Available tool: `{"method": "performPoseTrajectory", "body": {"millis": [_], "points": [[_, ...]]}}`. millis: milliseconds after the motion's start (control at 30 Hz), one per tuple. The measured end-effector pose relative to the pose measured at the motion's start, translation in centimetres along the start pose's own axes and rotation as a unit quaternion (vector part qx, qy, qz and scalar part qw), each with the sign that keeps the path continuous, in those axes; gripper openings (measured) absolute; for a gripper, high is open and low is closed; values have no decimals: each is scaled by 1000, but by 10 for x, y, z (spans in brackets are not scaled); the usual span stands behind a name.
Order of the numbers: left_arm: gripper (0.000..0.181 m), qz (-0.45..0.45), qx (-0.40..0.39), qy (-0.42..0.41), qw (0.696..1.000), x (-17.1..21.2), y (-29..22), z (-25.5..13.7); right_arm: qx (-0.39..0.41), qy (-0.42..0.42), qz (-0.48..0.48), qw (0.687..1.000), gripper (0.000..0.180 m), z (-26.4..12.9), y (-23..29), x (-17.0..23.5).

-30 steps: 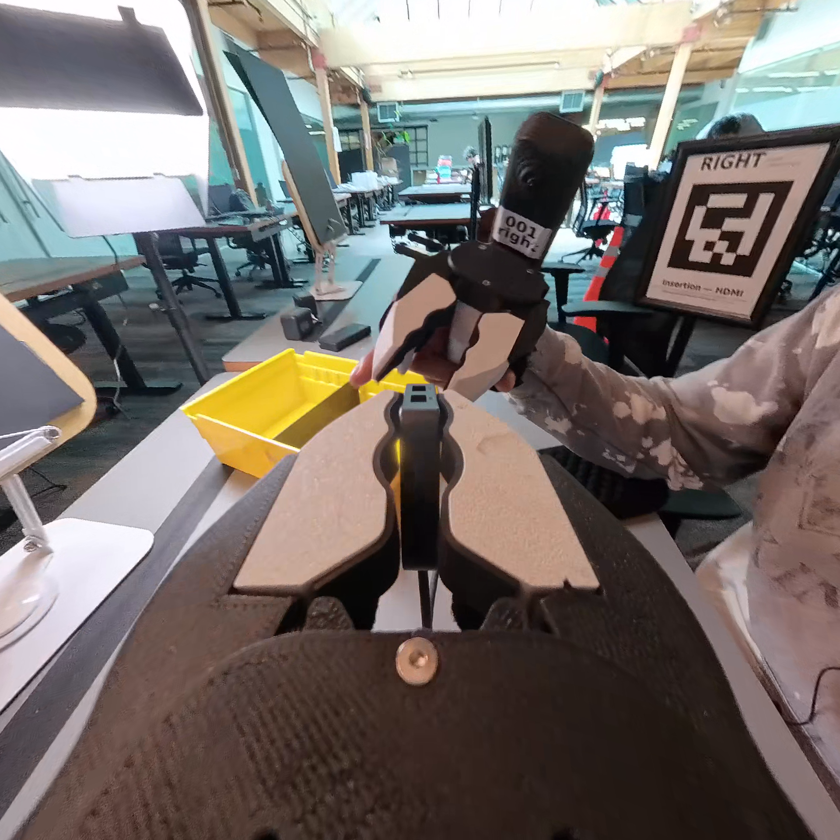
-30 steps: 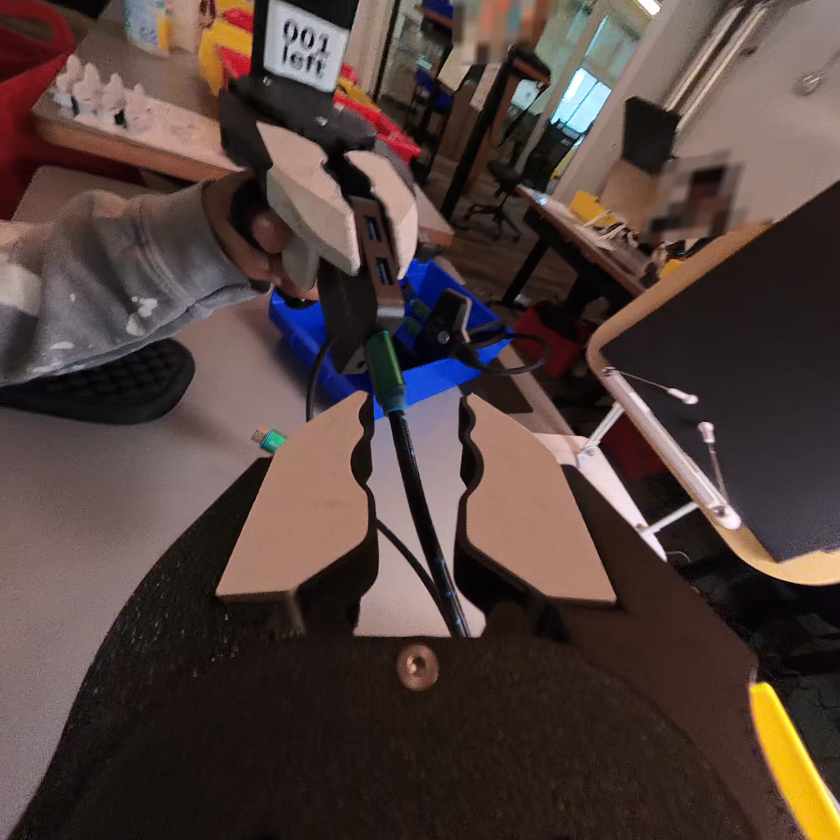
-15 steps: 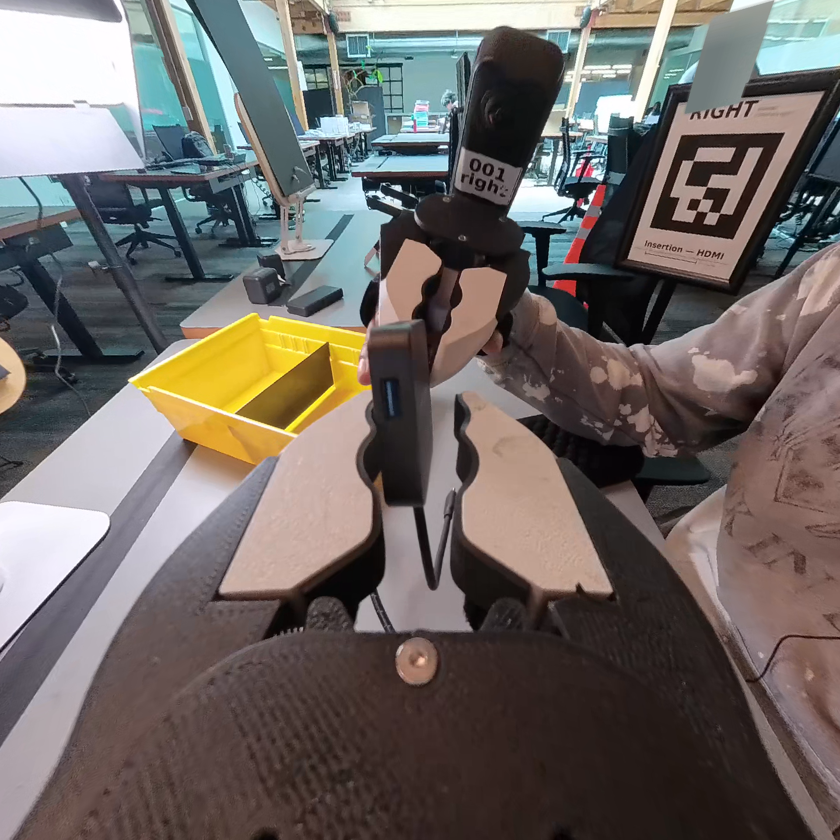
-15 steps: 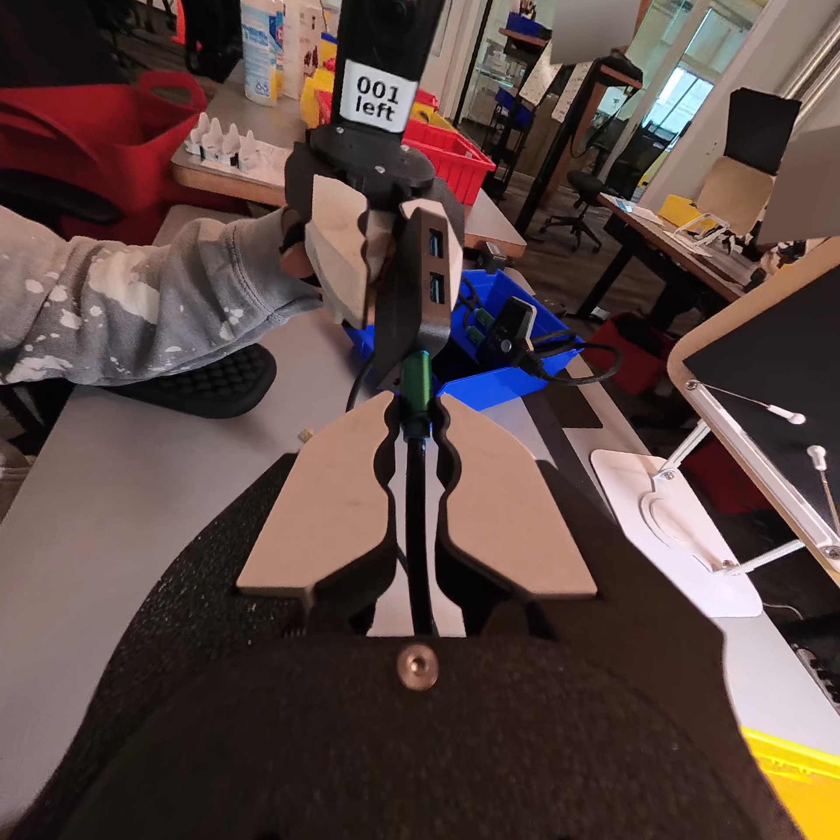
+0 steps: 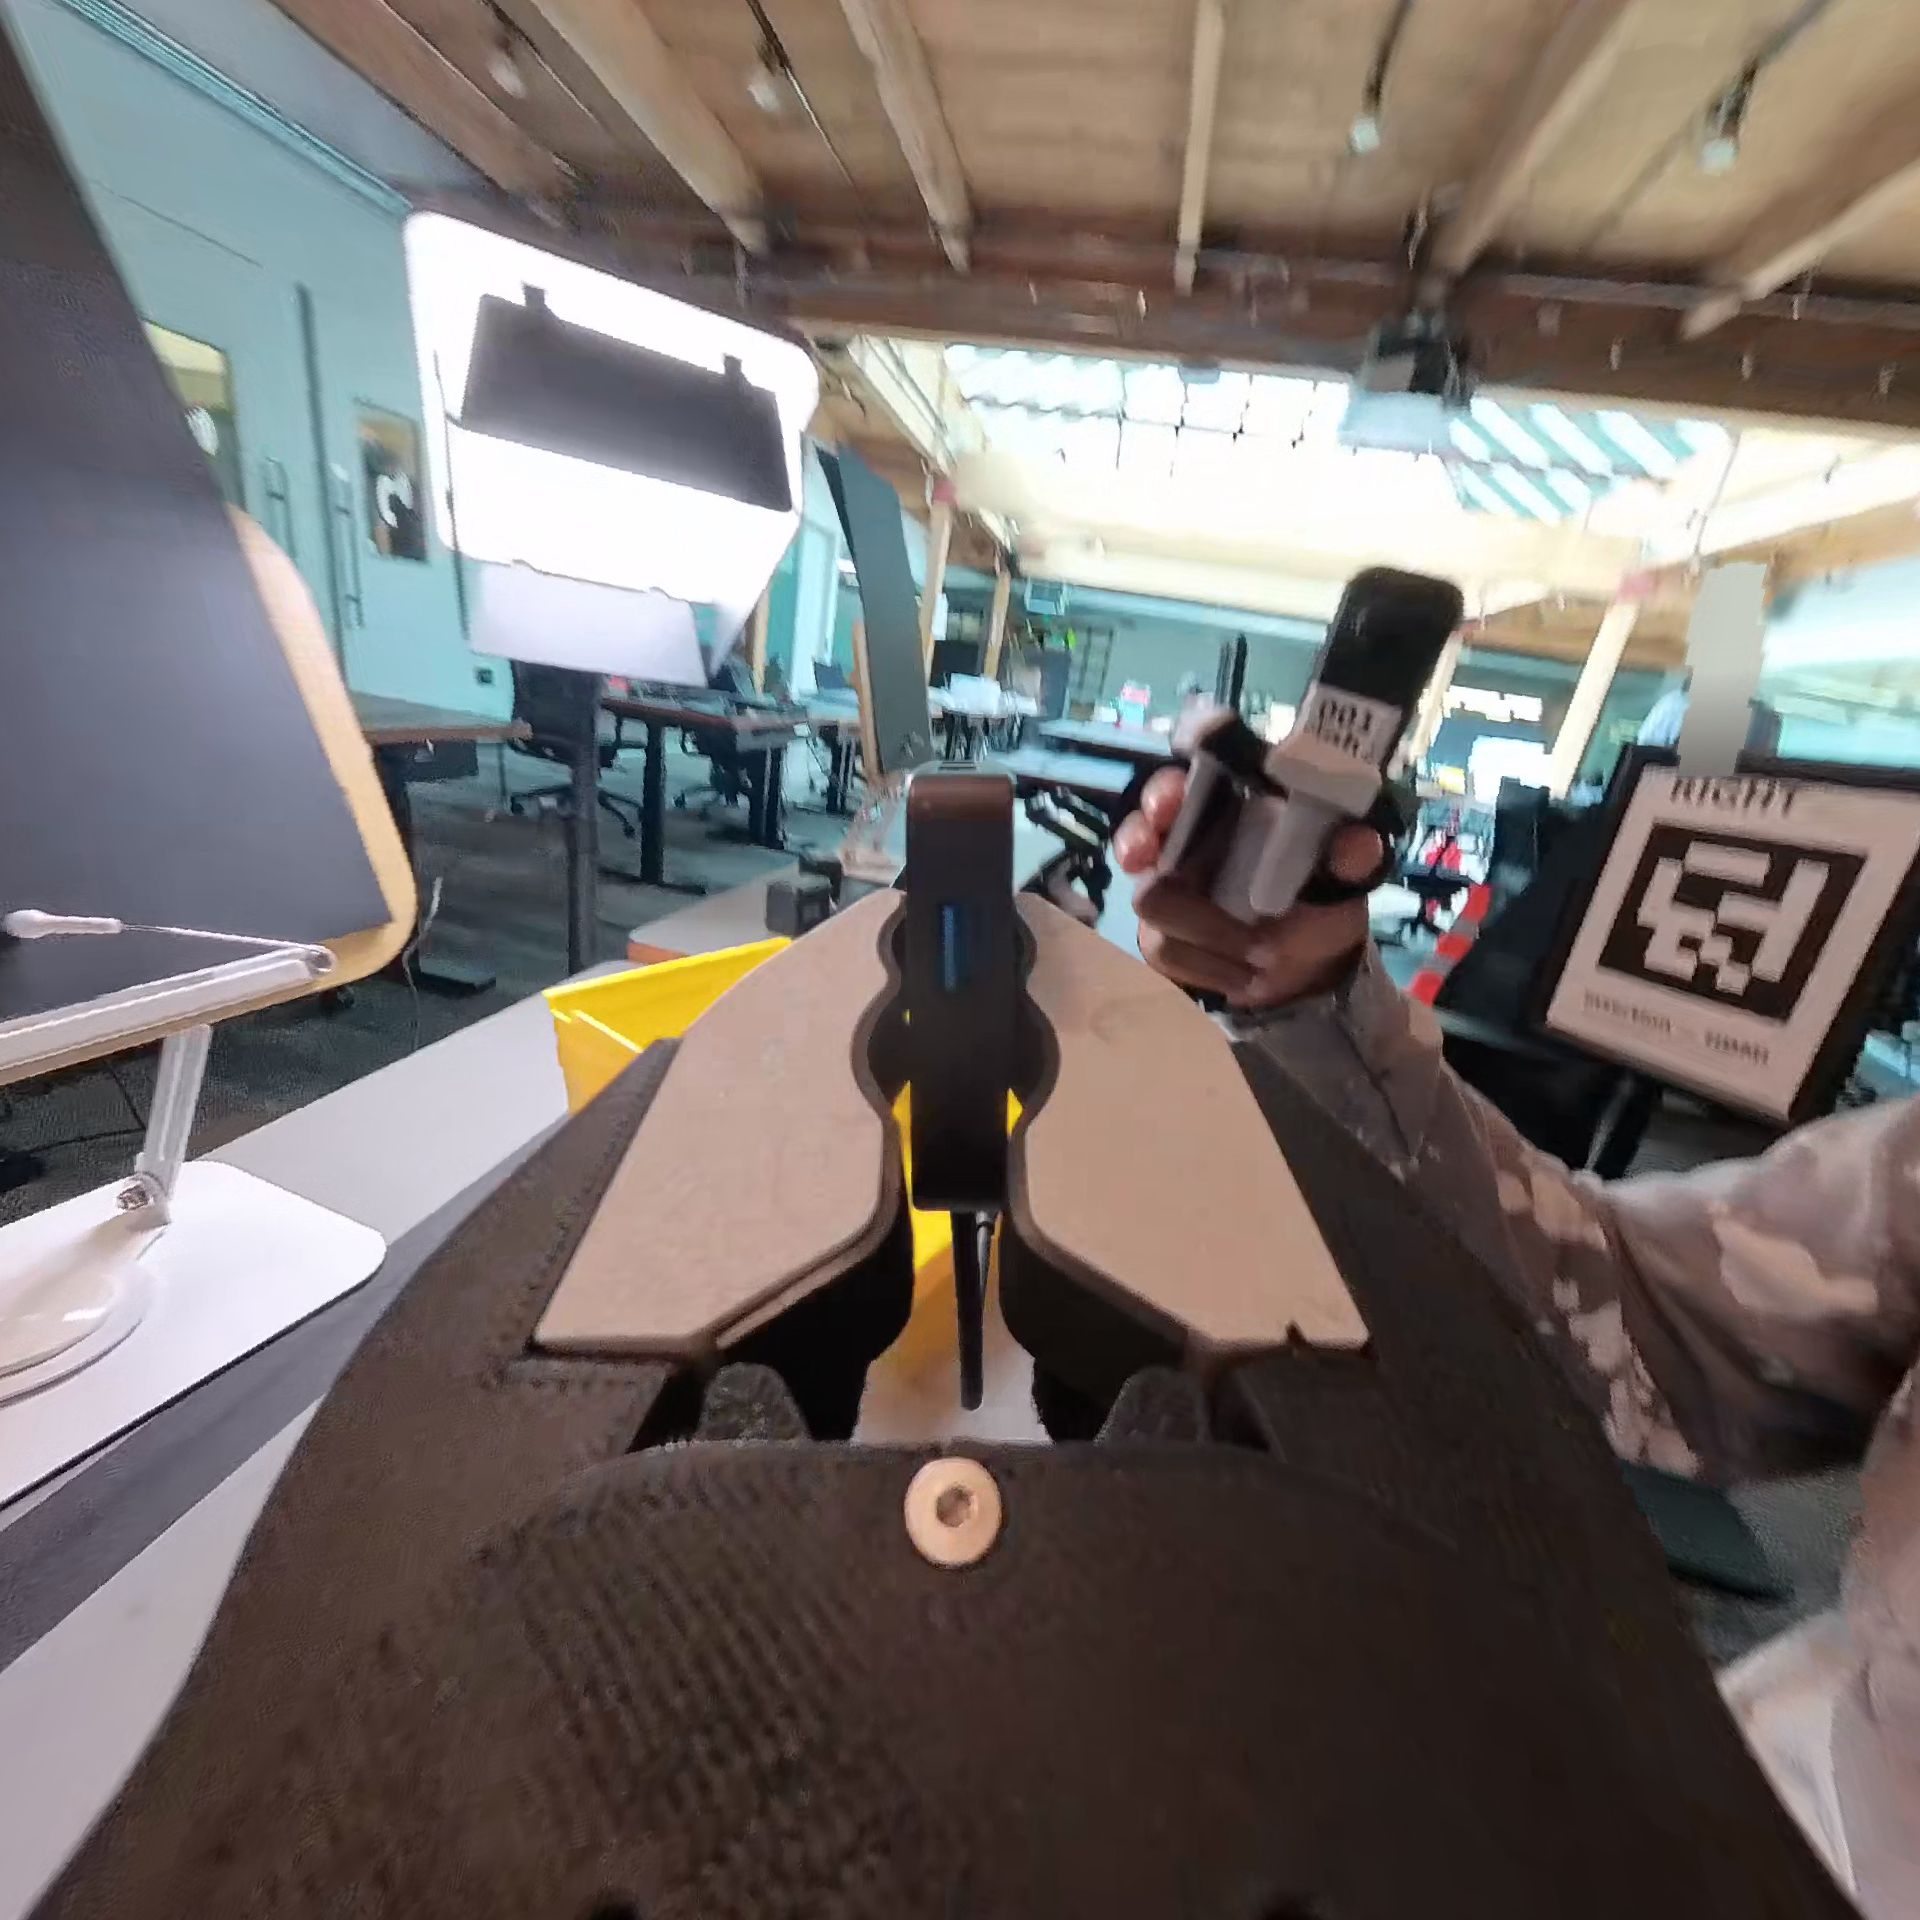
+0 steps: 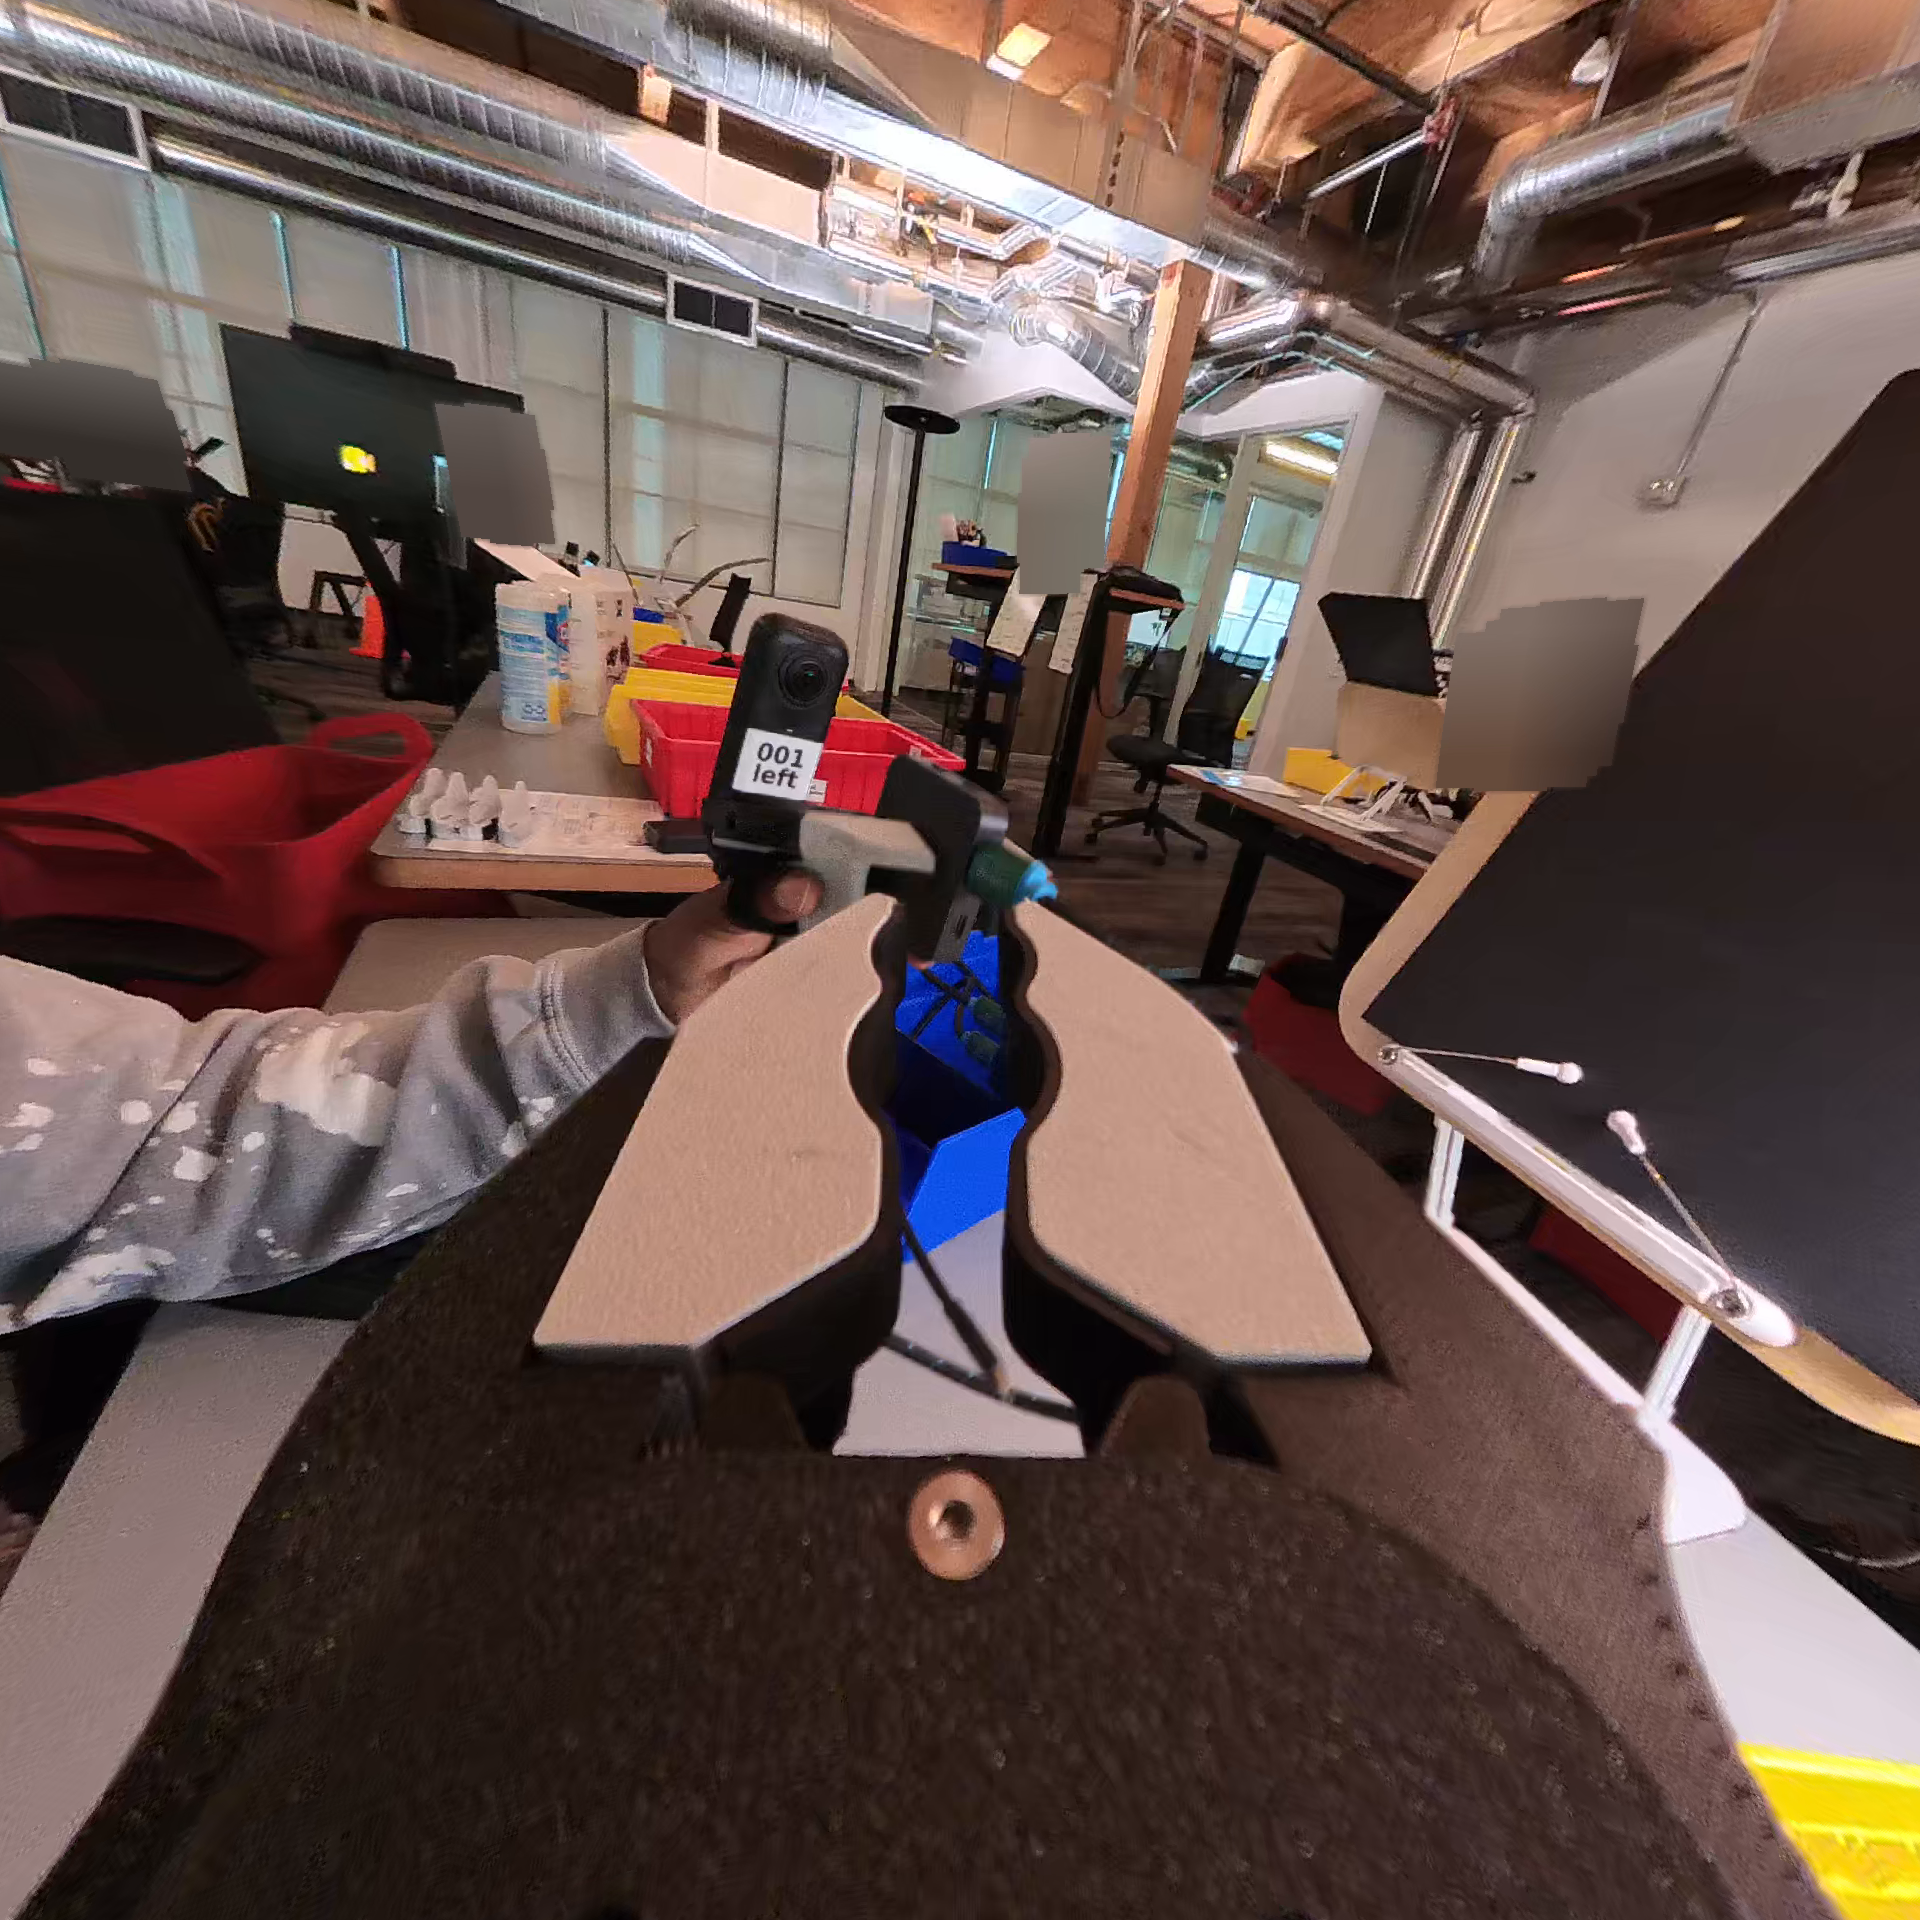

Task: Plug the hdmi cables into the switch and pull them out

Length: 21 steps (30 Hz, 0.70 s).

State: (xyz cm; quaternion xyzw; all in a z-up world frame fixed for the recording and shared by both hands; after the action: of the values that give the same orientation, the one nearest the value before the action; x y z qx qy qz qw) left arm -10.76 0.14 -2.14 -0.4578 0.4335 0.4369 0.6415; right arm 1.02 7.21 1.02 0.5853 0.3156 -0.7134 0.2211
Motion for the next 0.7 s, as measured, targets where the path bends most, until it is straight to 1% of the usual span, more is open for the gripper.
{"method": "performPoseTrajectory", "body": {"millis": [67, 167, 300, 367, 467, 567, 600, 700], "points": [[15, -24, -7, -31, 999, -7, 6, -3, -3, 7, 15, 1000, 15, 5, -4, 10], [14, -42, -1, -61, 997, -11, 2, -3, -30, 9, 63, 998, 15, 24, -6, 31], [14, -55, 30, -61, 996, -3, -16, 9, -39, -23, 116, 992, 17, 40, -12, 45], [14, -65, 47, -53, 995, 4, -26, 15, -31, -37, 131, 990, 19, 41, -16, 46], [14, -82, 65, -58, 993, 10, -36, 22, -43, -56, 150, 986, 22, 40, -15, 44], [14, -101, 74, -62, 990, 14, -41, 27, -40, -62, 147, 986, 24, 41, -16, 43], [15, -105, 76, -61, 990, 16, -42, 28, -44, -70, 148, 985, 24, 41, -15, 41], [14, -108, 88, -56, 989, 21, -49, 32, -56, -100, 157, 981, 15, 38, -14, 35]]}}
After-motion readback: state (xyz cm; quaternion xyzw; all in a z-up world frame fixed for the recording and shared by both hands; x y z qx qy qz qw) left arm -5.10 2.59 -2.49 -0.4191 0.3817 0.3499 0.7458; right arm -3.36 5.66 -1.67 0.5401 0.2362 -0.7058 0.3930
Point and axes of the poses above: each gripper's, where its closed fingertips meet, z out along the fingers, x out of its underside, y = z × x across the jaws, the point moved 1 cm from there along -z, back along the fingers, and after that the axes turned 13 degrees about -x, right-handed, at the moved point
